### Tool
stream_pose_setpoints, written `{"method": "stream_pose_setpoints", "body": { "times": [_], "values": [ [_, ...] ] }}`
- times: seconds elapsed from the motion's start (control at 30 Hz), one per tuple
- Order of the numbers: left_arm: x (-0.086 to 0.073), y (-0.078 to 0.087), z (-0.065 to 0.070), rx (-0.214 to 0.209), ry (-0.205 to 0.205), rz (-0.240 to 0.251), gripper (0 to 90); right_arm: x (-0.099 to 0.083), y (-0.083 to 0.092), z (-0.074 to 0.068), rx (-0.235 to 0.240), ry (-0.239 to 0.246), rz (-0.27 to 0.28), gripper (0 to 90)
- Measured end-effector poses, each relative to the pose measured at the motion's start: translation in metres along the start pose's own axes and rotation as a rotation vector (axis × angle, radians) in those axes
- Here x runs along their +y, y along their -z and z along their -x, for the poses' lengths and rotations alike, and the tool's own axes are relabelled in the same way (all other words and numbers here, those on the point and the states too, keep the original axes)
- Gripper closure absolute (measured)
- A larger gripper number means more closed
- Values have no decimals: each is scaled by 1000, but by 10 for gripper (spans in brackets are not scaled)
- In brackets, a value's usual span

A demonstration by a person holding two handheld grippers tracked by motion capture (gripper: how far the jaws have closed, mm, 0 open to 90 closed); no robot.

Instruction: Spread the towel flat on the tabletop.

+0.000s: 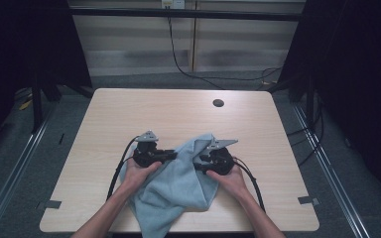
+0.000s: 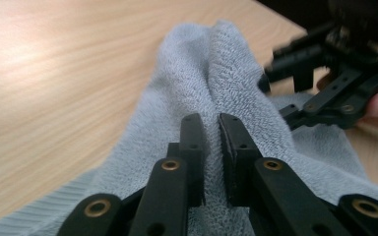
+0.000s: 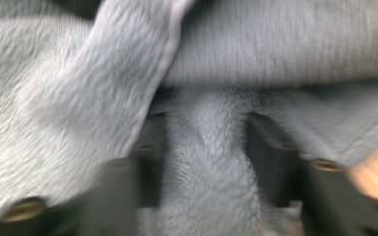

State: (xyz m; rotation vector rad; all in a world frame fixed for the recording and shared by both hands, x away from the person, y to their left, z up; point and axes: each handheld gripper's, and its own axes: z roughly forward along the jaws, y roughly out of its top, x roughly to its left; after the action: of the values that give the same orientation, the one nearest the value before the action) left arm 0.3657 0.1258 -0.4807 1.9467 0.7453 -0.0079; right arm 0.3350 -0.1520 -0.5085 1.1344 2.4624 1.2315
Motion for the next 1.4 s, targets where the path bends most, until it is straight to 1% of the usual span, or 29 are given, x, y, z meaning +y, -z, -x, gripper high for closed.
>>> {"method": "stream_pose_setpoints", "body": {
  "times": [0.03,0.07,0.1,0.13,0.2,0.23,0.3,0.33,0.4,0.43,0.53,0.6,0.7,0.77,0.87,0.93,0.97,1.0,1.03,1.07,1.1,1.17,1.2,1.23,1.27,1.3,1.33,1.37,1.4],
  "values": [
    [1,4,-1,-2,1,5,822,-1,1,1,19,-14,1,652],
    [1,7,-3,10,0,16,827,-2,1,2,34,-24,6,677],
    [2,12,-4,7,7,29,827,-2,2,3,40,-31,3,727],
    [2,16,-5,5,17,47,828,-2,2,3,48,-31,1,748],
    [4,24,-7,16,19,68,832,-2,3,4,52,-37,0,782],
    [5,29,-8,18,24,85,836,-1,4,5,38,-32,3,794],
    [7,40,-11,29,28,117,837,0,9,8,3,-43,15,805],
    [8,45,-12,34,30,128,838,2,14,12,-17,-50,31,808],
    [10,53,-14,43,29,138,839,4,22,17,-32,-77,66,810],
    [11,57,-14,53,25,144,841,6,27,19,-42,-81,82,812],
    [16,69,-17,64,36,182,842,12,43,23,-83,-84,126,815],
    [21,76,-18,74,30,199,843,17,56,28,-121,-98,150,815],
    [29,86,-19,95,19,225,844,24,73,38,-158,-115,193,818],
    [35,93,-20,104,20,246,845,31,87,43,-182,-120,226,818],
    [45,105,-23,131,15,275,846,44,108,52,-234,-127,269,819],
    [54,115,-24,147,21,303,848,53,119,57,-263,-129,288,819],
    [57,119,-25,155,18,311,849,59,128,60,-283,-134,309,820],
    [62,124,-25,152,10,322,851,64,133,63,-292,-136,322,820],
    [67,129,-25,163,4,332,852,70,140,65,-302,-138,338,820],
    [75,138,-24,186,1,358,852,77,147,66,-317,-138,351,820],
    [79,143,-25,188,1,369,851,88,157,67,-338,-129,366,820],
    [87,156,-24,211,-4,412,852,97,167,68,-359,-115,386,821],
    [89,162,-24,220,-11,418,852,104,176,68,-373,-113,410,821],
    [91,167,-23,219,-10,440,853,107,181,67,-381,-113,427,821],
    [91,174,-20,226,-24,452,853,110,188,67,-388,-111,448,821],
    [90,177,-18,228,-32,452,852,110,194,65,-391,-112,476,821],
    [85,180,-15,232,-50,445,852,108,197,64,-385,-114,484,821],
    [78,180,-12,236,-61,433,852,102,197,61,-375,-116,479,821],
    [70,180,-11,232,-70,418,852,95,195,59,-372,-114,457,820]
  ]
}}
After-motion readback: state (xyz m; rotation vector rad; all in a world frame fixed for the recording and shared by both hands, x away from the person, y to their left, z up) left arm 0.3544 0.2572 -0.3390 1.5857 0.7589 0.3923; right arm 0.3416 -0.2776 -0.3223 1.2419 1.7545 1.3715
